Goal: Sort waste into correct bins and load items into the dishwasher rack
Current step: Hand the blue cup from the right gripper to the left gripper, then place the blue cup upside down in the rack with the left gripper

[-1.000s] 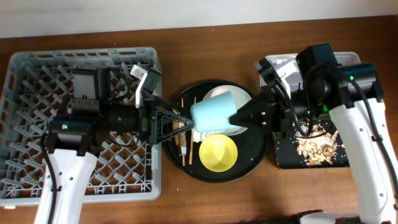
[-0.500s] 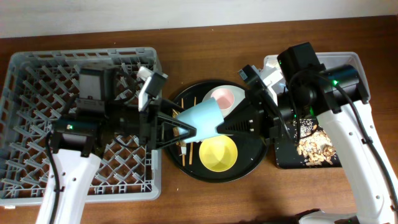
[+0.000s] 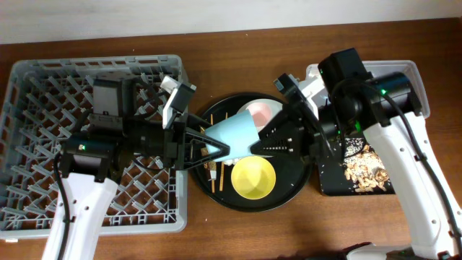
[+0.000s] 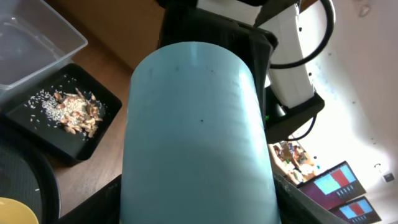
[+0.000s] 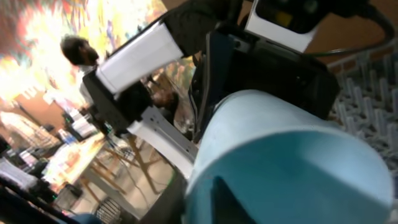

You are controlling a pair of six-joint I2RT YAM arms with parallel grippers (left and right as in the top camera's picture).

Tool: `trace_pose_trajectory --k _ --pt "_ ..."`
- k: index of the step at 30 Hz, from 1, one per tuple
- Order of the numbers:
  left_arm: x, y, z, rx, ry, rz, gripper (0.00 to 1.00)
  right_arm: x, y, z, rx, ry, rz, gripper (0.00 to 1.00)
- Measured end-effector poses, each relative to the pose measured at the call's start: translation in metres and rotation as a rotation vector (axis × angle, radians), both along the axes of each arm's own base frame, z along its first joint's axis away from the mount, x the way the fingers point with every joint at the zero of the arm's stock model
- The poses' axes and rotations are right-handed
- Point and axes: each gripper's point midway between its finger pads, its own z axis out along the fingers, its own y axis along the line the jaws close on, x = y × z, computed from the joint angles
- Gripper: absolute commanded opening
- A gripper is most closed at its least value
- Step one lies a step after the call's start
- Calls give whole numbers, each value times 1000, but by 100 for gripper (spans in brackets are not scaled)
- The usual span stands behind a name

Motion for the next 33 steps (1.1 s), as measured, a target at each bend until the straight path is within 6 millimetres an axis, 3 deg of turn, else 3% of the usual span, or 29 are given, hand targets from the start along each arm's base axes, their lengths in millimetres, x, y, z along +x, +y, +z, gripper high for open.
trace_pose_trajectory --k 3,4,9,16,18,21,25,29,33 --pt "2 0 -2 13 -5 14 48 4 -1 -3 -7 3 -7 73" --pt "5 -1 -4 26 -7 27 48 5 -2 -3 -8 4 -12 99" --pt "28 8 -23 132 25 167 45 28 -24 -8 -35 19 -120 99" --pt "71 73 -69 422 218 552 42 52 -53 -47 -285 132 -277 99" --pt "77 94 -68 522 228 654 42 54 -58 -60 -361 145 -301 99" --pt "82 125 -47 702 234 778 42 58 -65 -75 -457 147 -332 99" --pt "99 149 -32 859 244 840 41 59 -69 -82 -506 151 -348 99" --pt "136 164 -69 1011 338 814 41 58 -72 -87 -538 157 -355 99" --pt "172 168 -130 1103 440 752 40 58 -76 -93 -581 156 -365 98"
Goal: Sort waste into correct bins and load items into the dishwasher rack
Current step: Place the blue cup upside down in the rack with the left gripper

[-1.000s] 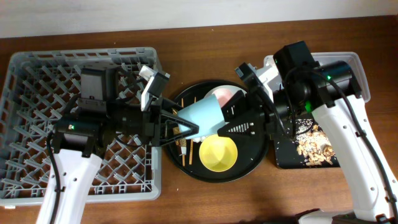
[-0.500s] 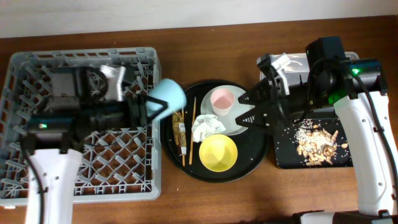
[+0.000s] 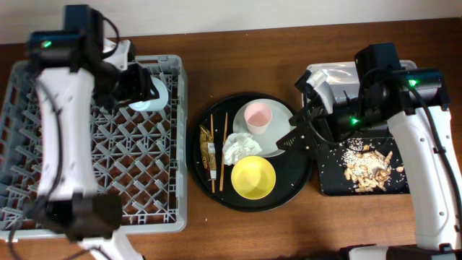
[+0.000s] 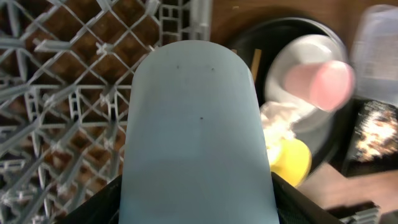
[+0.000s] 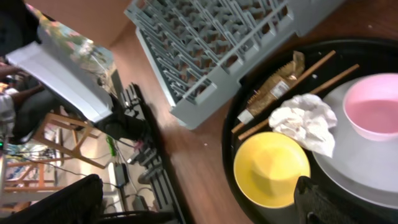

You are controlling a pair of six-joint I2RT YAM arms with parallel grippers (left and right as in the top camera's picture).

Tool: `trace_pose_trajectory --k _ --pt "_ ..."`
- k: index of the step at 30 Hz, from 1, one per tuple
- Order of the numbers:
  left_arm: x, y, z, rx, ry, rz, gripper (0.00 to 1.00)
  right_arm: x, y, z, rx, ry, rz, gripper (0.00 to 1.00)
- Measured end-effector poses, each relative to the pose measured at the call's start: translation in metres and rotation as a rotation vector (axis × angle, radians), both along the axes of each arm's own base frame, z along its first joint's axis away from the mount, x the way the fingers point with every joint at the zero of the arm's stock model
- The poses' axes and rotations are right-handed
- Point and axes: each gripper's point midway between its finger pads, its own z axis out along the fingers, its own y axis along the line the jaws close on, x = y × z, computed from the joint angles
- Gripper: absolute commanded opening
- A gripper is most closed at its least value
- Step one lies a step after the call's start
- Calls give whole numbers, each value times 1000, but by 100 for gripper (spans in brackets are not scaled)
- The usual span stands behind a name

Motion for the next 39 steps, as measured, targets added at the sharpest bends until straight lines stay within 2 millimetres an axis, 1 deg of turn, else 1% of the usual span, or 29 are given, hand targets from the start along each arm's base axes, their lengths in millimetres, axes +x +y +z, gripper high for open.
trace_pose_trajectory --k 2,4,7,10,14,16,19,21,27,31,33,34,36,37,38,39 --pt "16 1 -26 8 40 1 40 0 -2 -3 -19 -1 -3 99" --pt "29 2 -46 14 59 2 40 0 -4 -7 -37 5 -6 99" --pt "37 2 -60 17 71 2 40 0 -5 -13 -51 20 -9 99" --pt "39 2 -61 18 68 2 40 0 -6 -19 -56 31 -9 98" --pt "48 7 -64 52 33 9 41 0 -6 -23 -62 35 -10 99" --pt "47 12 -68 84 44 18 41 1 -6 -23 -62 33 -10 99" --pt "44 15 -73 106 61 24 41 1 -6 -23 -62 33 -10 99" --pt "43 12 -76 115 66 19 41 1 -6 -23 -62 33 -10 99" --pt "45 -6 -90 146 61 -19 41 1 -6 -23 -62 35 -10 99" --pt "46 -2 -92 199 59 0 41 0 -6 -23 -63 39 -10 99" --pt "47 2 -93 215 60 12 62 0 -6 -23 -63 39 -10 99" --pt "47 3 -93 219 60 14 74 0 -6 -23 -63 38 -9 99" --pt "46 4 -93 227 63 18 87 0 -6 -23 -63 38 -10 99" --pt "46 5 -93 230 65 23 97 0 -6 -23 -62 39 -10 99" --pt "45 5 -93 231 66 23 99 0 -6 -23 -63 39 -10 99" --pt "45 5 -93 231 70 28 99 0 -6 -23 -63 39 -10 99"
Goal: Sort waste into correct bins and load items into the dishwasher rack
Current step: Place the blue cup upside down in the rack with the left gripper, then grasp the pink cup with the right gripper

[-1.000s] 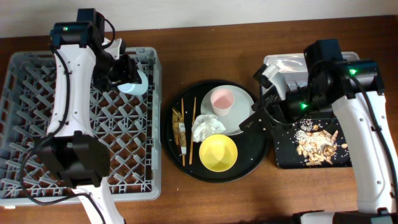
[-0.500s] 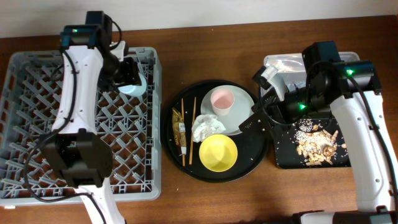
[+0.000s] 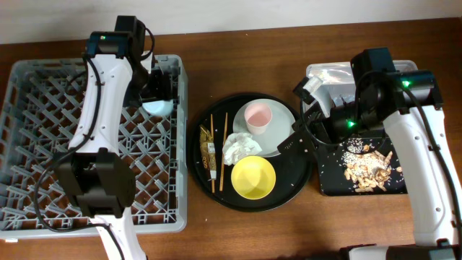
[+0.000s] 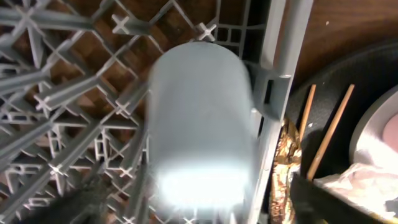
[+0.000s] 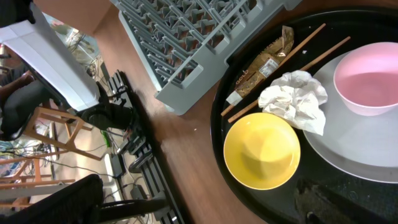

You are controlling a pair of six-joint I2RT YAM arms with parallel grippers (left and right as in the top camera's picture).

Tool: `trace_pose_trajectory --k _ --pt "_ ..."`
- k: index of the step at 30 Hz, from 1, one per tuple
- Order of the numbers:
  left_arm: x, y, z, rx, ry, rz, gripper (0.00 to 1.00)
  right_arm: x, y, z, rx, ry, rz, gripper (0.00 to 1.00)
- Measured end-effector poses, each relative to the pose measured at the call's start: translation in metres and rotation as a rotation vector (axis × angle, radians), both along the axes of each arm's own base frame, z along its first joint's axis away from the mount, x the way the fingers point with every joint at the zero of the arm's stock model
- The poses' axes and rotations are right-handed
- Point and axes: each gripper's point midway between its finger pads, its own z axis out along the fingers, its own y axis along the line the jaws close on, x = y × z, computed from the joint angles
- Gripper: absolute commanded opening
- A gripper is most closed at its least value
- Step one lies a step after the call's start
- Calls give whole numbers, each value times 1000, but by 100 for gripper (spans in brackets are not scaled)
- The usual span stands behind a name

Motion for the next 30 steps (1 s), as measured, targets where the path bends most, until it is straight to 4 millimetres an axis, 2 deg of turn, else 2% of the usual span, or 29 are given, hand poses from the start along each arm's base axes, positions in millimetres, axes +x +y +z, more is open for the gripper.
trace_pose_trajectory --k 5,9,11,13,14,16,18,21,23,24,25,28,30 --pt "-4 1 -1 4 17 0 99 -1 2 2 16 11 -4 98" --pt "-5 -1 -1 -4 21 -1 96 -2 14 20 142 45 -13 100" --pt "-5 -5 0 -35 21 -13 96 6 18 28 194 17 -19 86" --pt "-6 -9 5 -67 14 -15 96 13 19 30 205 17 -43 65" --pt "-6 -12 13 -95 -7 -17 96 20 18 29 192 39 -89 61" --pt "-8 -13 32 -129 -51 -17 99 36 13 17 104 45 -173 59" --pt "-16 -15 68 -165 -133 -22 99 50 9 -3 -43 75 -293 54" --pt "-39 -17 117 -191 -229 -36 99 60 18 -18 -193 42 -381 45" --pt "-62 -18 144 -204 -269 -44 99 64 31 -24 -282 -17 -413 44" --pt "-64 -18 146 -204 -273 -44 99 68 39 -29 -345 -65 -443 44" --pt "-72 -18 158 -209 -296 -47 99 69 44 -32 -381 -89 -461 45" --pt "-75 -18 158 -212 -288 -48 99 78 55 -48 -487 -139 -515 52" --pt "-73 -18 155 -213 -281 -47 99 86 61 -66 -551 -149 -532 52"
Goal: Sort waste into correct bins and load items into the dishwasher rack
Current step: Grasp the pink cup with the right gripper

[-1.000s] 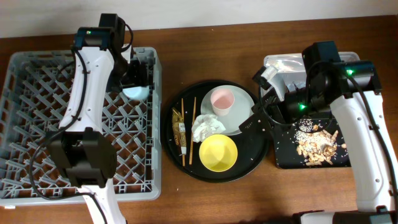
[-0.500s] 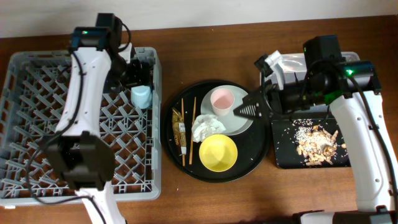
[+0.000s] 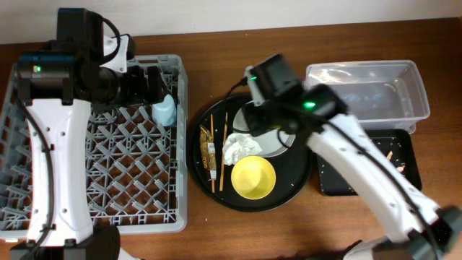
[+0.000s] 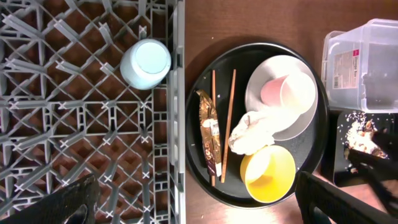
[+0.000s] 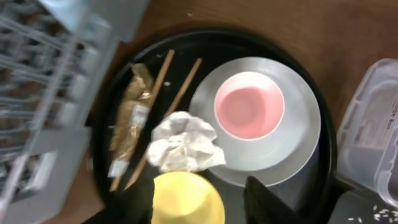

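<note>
A light blue cup [image 4: 146,64] stands mouth down in the grey dishwasher rack [image 4: 74,137], in a cell by its right wall, with nothing gripping it. High above rack and tray, my left gripper [image 4: 202,208] is open and empty. The black round tray [image 5: 311,186] carries a white plate [image 5: 292,143] with a pink bowl [image 5: 249,112], a crumpled napkin [image 5: 183,143], a yellow bowl [image 5: 186,199], two chopsticks [image 5: 168,102] and a brown wrapper [image 5: 127,124]. My right gripper [image 5: 199,202] hangs open over the tray, its fingers either side of the yellow bowl.
A clear plastic bin [image 3: 368,90] stands at the back right. In front of it is a black bin [image 3: 361,173] holding food scraps. The rack's right wall [image 3: 180,144] runs close beside the tray.
My left gripper has drawn back from the blue cup, which stays standing in the rack. My right arm has moved from the bins to above the tray's plate and bowls.
The blue cup was between both grippers above the tray, with my left gripper shut on it. Then my left gripper held it over the rack's far right corner while the right arm was by the bins. The cup then sat in a rack cell and now stands free.
</note>
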You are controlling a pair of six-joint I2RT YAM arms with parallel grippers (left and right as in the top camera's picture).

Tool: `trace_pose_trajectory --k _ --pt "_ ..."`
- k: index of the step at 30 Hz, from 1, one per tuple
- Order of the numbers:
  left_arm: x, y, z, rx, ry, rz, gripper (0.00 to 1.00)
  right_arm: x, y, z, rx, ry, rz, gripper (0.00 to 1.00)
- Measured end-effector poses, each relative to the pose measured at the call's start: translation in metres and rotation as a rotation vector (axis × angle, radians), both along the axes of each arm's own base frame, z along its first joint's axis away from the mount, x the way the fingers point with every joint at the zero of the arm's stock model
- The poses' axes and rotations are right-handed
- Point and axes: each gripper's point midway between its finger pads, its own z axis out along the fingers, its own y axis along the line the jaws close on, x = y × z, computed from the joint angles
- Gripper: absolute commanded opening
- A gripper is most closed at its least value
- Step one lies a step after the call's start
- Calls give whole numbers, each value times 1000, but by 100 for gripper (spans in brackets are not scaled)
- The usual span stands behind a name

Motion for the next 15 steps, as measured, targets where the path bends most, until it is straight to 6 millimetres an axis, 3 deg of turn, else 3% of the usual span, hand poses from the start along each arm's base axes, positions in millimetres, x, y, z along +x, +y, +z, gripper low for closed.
trace_pose_trajectory --k 9,12,15 --pt "0 0 0 -2 2 -1 99 32 6 -94 -155 112 -55 44" --pt "0 0 0 -2 2 -1 99 39 9 -109 -162 119 -58 38" --pt "0 0 0 -2 2 -1 99 41 10 -111 -161 114 -61 29"
